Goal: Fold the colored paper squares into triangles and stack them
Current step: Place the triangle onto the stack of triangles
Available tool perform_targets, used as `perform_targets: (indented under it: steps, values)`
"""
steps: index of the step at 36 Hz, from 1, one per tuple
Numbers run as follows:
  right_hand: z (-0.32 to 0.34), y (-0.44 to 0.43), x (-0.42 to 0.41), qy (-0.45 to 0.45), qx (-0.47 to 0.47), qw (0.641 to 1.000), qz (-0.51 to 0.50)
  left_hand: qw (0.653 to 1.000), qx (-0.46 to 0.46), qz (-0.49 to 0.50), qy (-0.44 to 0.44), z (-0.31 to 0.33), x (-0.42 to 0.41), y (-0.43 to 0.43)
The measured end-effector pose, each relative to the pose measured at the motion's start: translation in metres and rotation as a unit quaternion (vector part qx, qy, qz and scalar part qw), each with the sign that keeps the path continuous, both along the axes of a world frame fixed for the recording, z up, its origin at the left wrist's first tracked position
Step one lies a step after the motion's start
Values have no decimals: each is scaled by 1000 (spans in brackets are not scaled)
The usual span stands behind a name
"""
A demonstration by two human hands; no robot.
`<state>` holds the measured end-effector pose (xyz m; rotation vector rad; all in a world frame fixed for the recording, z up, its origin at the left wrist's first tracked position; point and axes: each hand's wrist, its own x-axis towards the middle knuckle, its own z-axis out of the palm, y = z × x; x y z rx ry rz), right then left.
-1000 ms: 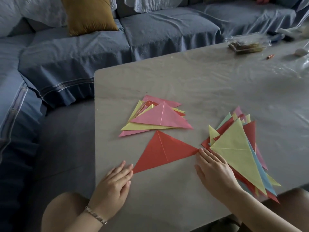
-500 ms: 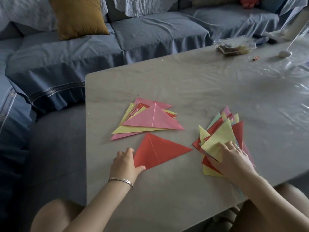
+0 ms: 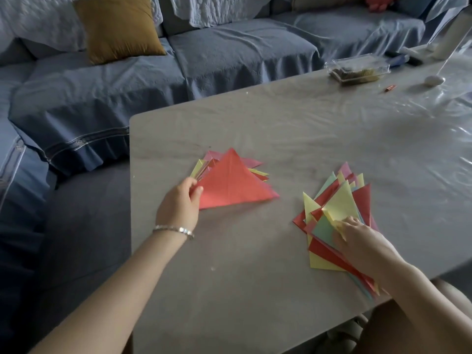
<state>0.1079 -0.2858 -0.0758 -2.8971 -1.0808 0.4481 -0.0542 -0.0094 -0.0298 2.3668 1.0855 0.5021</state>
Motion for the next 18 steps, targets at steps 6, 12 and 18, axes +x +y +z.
perform_targets:
  steps: [6,12,18]
  values:
    - [1,5,-9,9,23,998,-58,989,119,2,85,-2,20,15]
    - [19,29,-46,11,79,994,-69,977,-175,-118,19,-11,15,-49]
    - [22,61,-99,62,131,989,4,865,-487,-118,-19,-20,8,-104]
